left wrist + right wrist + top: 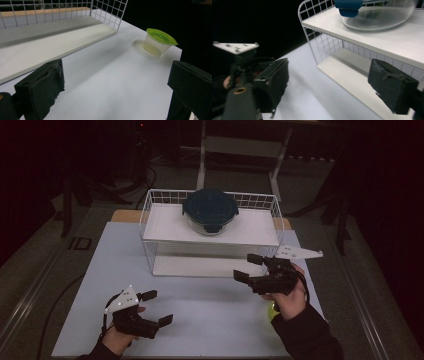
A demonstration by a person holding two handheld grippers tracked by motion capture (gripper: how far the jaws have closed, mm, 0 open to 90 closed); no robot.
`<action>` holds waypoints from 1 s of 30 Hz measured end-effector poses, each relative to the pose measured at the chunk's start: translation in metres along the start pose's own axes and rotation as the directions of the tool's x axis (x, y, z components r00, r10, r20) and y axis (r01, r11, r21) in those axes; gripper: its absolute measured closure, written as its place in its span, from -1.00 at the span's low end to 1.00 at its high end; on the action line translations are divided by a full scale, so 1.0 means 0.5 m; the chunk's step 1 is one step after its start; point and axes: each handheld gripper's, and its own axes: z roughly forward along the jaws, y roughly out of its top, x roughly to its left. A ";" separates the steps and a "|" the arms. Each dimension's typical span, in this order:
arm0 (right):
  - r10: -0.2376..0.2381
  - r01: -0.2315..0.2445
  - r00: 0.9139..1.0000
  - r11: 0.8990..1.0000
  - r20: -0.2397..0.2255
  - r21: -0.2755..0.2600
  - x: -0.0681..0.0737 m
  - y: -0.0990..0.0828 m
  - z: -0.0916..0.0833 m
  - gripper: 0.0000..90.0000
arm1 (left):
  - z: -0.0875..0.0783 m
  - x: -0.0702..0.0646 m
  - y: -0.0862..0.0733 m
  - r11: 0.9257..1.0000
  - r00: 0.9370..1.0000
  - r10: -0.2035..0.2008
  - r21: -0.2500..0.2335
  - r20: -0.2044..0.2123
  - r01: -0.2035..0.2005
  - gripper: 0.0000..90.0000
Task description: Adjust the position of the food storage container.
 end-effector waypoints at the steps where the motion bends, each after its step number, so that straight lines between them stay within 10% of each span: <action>1: 0.000 0.000 1.000 1.000 0.004 -0.005 -0.001 -0.010 -0.014 -0.66 | 0.000 0.000 0.000 1.000 1.000 -0.002 -0.001 -0.001 0.002 -0.99; 18: 0.037 -0.044 0.993 0.998 0.115 0.054 -0.040 -0.142 -0.135 -0.38 | 0.000 0.005 -0.005 1.000 0.999 -0.001 -0.022 0.039 0.002 -0.99; 30: 0.060 -0.089 0.970 0.990 0.237 0.114 -0.075 -0.229 -0.203 0.11 | 0.004 0.003 -0.007 1.000 0.998 -0.004 -0.016 0.062 0.005 -0.99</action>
